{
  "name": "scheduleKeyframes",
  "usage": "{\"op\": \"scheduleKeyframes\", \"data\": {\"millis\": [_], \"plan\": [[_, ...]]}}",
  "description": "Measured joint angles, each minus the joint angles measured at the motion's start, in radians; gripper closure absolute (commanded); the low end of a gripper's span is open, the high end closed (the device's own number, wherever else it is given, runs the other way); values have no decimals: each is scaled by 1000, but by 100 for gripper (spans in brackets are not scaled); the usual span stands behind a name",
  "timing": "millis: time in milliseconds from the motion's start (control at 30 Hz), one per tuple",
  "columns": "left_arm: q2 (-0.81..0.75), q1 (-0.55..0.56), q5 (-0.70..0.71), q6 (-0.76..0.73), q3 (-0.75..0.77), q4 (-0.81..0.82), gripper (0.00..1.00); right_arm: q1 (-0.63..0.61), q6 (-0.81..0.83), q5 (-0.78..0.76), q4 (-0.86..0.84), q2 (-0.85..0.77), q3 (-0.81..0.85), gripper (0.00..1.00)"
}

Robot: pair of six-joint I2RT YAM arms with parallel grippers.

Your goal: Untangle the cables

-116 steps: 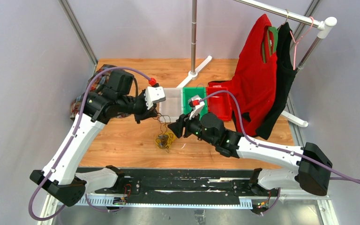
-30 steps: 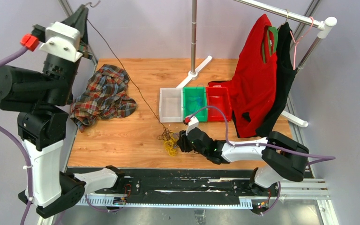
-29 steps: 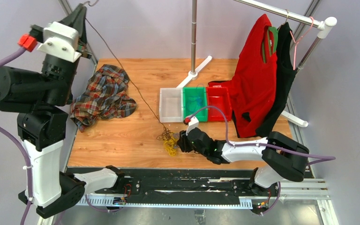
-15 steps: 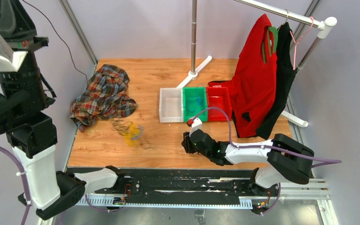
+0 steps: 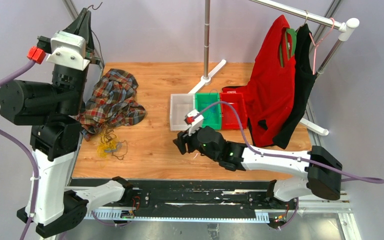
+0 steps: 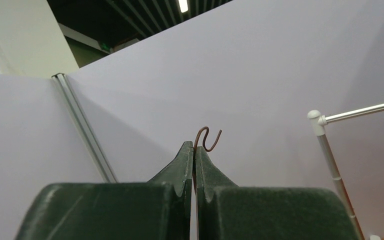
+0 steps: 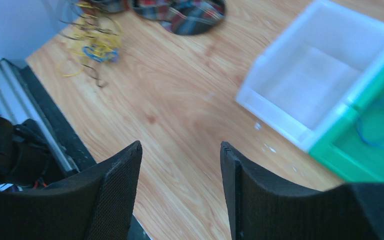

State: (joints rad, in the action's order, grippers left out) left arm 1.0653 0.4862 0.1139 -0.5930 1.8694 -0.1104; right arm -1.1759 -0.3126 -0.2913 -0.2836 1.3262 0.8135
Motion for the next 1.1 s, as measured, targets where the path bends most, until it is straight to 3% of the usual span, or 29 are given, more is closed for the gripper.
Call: {"op": "scheduleKeyframes", "data": {"millis": [300,500,733,1100], "plan": [[-17,0,-17,3,39,-5,100,-82,119,91,-133,219,108,42],[-17,0,-33,25,91,-8,100,-82,150,119,-176,290,143,41],[-3,0,-104,107,129,-21,100,-82,183,152,-196,353,312,40],[49,0,-187,192,179,-23,100,-82,203,132,-181,411,399,55]]}}
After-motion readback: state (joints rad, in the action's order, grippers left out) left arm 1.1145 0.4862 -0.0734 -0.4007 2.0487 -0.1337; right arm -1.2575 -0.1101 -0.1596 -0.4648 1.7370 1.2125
